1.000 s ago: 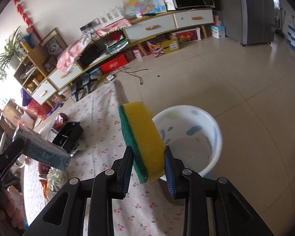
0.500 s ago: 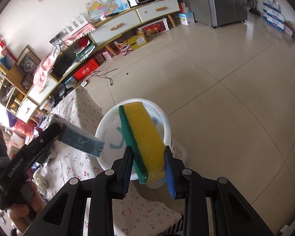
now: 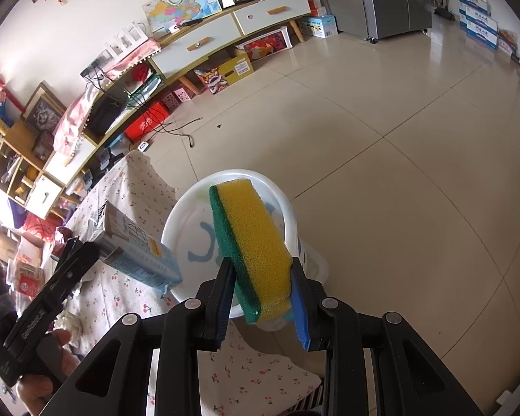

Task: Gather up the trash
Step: 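Carry the sponge in the right tool and carton in the left tool to the white bin, then open the left tool over the bin while the right tool releases the sponge, then move the left tool to the red can and close on it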

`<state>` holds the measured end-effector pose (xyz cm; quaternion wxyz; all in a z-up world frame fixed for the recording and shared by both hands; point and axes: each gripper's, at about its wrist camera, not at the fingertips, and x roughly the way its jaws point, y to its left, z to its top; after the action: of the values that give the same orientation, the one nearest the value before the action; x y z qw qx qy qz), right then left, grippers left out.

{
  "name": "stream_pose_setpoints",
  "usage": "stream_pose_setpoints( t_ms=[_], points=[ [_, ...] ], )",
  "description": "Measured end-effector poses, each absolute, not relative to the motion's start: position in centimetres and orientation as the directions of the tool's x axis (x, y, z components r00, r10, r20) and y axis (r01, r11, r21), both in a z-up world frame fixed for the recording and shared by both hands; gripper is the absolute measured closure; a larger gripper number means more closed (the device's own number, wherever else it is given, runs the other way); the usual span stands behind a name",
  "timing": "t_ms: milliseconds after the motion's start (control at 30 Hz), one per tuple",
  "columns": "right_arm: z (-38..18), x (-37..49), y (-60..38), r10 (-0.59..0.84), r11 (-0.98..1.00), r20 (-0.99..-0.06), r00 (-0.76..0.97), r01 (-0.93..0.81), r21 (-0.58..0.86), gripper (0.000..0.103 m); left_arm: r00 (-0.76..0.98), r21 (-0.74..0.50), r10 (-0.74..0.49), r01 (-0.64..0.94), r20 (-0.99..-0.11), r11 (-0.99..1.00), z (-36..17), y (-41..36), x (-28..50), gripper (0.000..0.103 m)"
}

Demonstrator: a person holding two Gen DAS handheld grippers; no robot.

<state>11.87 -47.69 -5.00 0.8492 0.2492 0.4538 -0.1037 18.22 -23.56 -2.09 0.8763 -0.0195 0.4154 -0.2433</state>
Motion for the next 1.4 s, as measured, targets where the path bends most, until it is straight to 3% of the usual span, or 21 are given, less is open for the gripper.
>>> stream_pose_setpoints(
  t_ms=[167, 900, 933, 1000, 1033, 1067, 1400],
  points=[
    [-5.4, 12.5, -47.3, 0.047, 0.848, -0.832, 0.553, 0.418, 0.326, 0.072, 0.543, -0.23, -0.425, 0.392, -0.724, 0.891, -1.6, -21.2, 18.2, 0.009],
    [-5.8, 14.4, -45.6, 0.016, 0.862, -0.845, 0.534, 0.421, 0.283, 0.072, 0.581, -0.107, -0.281, 0.315, -0.764, 0.943, -0.7, -9.7, 14.6, 0.008],
    [-5.7, 14.4, -45.5, 0.019, 0.86, -0.843, 0.538, 0.421, 0.288, 0.07, 0.584, -0.104, -0.276, 0.312, -0.763, 0.945, -0.6, -9.1, 14.4, 0.008],
    [-5.4, 14.5, -45.1, 0.017, 0.86, -0.843, 0.538, 0.423, 0.287, 0.052, 0.587, -0.1, -0.269, 0.304, -0.764, 0.947, -0.5, -8.1, 13.9, 0.008],
    [-5.2, 14.5, -45.0, 0.011, 0.86, -0.839, 0.544, 0.424, 0.286, 0.037, 0.587, -0.1, -0.266, 0.3, -0.765, 0.949, -0.5, -7.6, 13.8, 0.008],
    [-4.9, 14.4, -44.7, 0.004, 0.861, -0.835, 0.551, 0.422, 0.283, 0.034, 0.588, -0.099, -0.262, 0.295, -0.765, 0.95, -0.5, -7.2, 13.6, 0.008],
    [-2.6, 14.4, -41.2, -0.017, 0.909, -0.827, 0.563, 0.354, 0.222, 0.03, 0.6, -0.072, -0.202, 0.234, -0.774, 0.97, -0.3, -2.0, 12.6, 0.008]
  ],
)
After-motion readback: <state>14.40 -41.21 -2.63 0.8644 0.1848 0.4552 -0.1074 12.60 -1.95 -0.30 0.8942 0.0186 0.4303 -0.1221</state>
